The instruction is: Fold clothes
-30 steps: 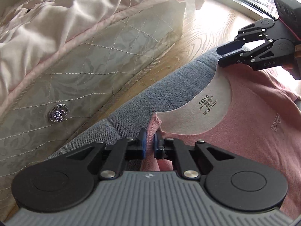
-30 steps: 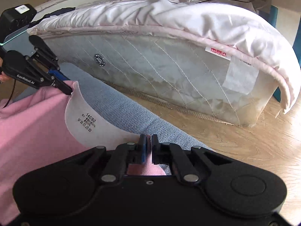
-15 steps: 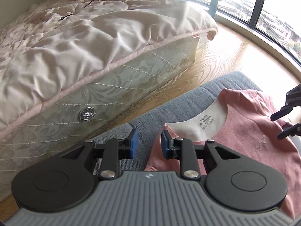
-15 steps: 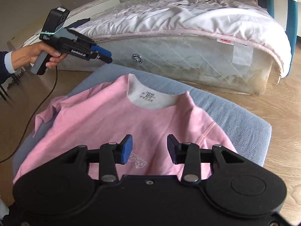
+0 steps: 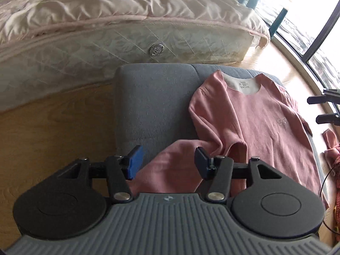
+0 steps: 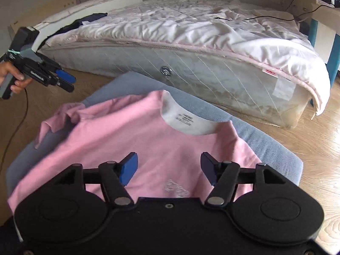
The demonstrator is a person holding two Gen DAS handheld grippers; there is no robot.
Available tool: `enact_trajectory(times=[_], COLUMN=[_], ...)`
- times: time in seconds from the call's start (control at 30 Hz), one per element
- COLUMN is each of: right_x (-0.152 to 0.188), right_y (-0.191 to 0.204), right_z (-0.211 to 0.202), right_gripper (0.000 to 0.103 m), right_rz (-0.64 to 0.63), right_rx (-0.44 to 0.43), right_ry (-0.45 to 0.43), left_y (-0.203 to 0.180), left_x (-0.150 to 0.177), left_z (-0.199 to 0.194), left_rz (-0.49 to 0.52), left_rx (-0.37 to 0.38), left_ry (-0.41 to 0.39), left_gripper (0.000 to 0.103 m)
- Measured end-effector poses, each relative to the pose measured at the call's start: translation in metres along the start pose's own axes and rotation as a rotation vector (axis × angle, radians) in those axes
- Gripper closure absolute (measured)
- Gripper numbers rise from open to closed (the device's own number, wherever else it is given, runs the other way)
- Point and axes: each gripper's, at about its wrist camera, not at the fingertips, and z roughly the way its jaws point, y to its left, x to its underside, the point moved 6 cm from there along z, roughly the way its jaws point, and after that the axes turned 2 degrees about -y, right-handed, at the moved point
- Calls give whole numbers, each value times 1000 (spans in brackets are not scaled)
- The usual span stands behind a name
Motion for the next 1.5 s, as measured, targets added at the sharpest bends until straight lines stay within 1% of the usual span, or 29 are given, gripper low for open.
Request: enact_trajectory(times=[0.07, 0.1, 0.13, 0.2, 0.23, 0.3, 0.33, 0.4, 0.43, 0.47, 0.53, 0.6, 0.67, 0.7, 0.77, 0.83, 0.87, 0.93, 0.97, 1.0, 1.07, 1.1, 1.17, 1.2, 1.27, 1.33, 1.4, 1.43, 1.5], right_x=[-11, -14, -15, -11, -10, -7, -5, 0, 3, 5, 12, 19, 26, 29, 32, 34, 35, 35, 35, 36, 39, 40, 45, 48, 55, 67, 75, 79, 87], right_y=[34, 49, 63, 84, 94, 106, 109, 114, 116, 118, 122, 127, 133, 137, 144, 152, 156, 165, 170, 178, 196, 205, 222, 227, 236, 242, 246, 248, 251], right_z=[-12, -16, -19, -23, -25, -28, -28, -26, -23, -21, -13, -7, 3, 11, 22, 34, 39, 49, 54, 60, 67, 70, 76, 80, 87, 99, 104, 104, 104], right_gripper=[32, 32, 31, 31, 31, 28, 28, 26, 26, 26, 26, 26, 25, 25, 25, 25, 24, 23, 23, 23, 23, 23, 23, 23, 22, 22, 22, 21, 17], right_rz=[73, 106, 125, 147, 160, 163, 172, 196, 209, 219, 250, 281, 281, 267, 234, 191, 182, 164, 154, 126, 22, -31, -169, -191, -233, -235, -253, -275, -314], right_rx=[-95, -136, -159, -184, -196, -201, -195, -190, -184, -180, -190, -202, -191, -171, -151, -131, -136, -148, -159, -169, -168, -167, -145, -135, -114, -165, -191, -198, -192], right_ry=[7, 17, 38, 99, 123, 121, 109, 85, 74, 63, 35, 15, -15, -14, 9, 35, 36, 39, 42, 46, 44, 43, 32, 23, 5, 66, 107, 109, 81], left_y=[5, 5, 1, -10, -15, -23, -22, -20, -15, -10, 10, 34, 57, 69, 92, 113, 123, 138, 147, 155, 169, 173, 182, 185, 194, 201, 208, 211, 213], left_x=[32, 46, 62, 85, 94, 108, 111, 116, 113, 110, 99, 89, 81, 75, 66, 61, 59, 56, 57, 57, 61, 61, 61, 61, 61, 59, 56, 53, 47], left_z=[-12, -14, -14, -5, 0, 10, 14, 21, 18, 14, -2, -13, -25, -31, -44, -55, -60, -65, -66, -67, -67, -65, -60, -58, -51, -46, -44, -44, -45], left_rz=[-31, -26, -11, 28, 66, 137, 164, 214, 209, 203, 166, 147, 120, 91, -27, -151, -214, -303, -364, -425, -528, -548, -561, -570, -633, -697, -728, -741, -744], left_rx=[-11, -19, -32, -47, -62, -100, -127, -181, -209, -238, -318, -393, -438, -435, -407, -348, -317, -266, -219, -172, -113, -102, -114, -114, -60, 26, 48, 59, 66], left_ry=[-12, -14, -19, -5, -1, 1, -6, -20, -38, -58, -128, -140, -164, -159, -192, -215, -221, -201, -189, -178, -170, -148, -124, -114, -96, -80, -85, -88, -103], left_gripper=[38, 37, 34, 33, 34, 35, 46, 64, 90, 95, 95, 95, 95, 95, 95, 95, 95, 95, 95, 95, 95, 95, 94, 94, 94, 94, 94, 94, 94])
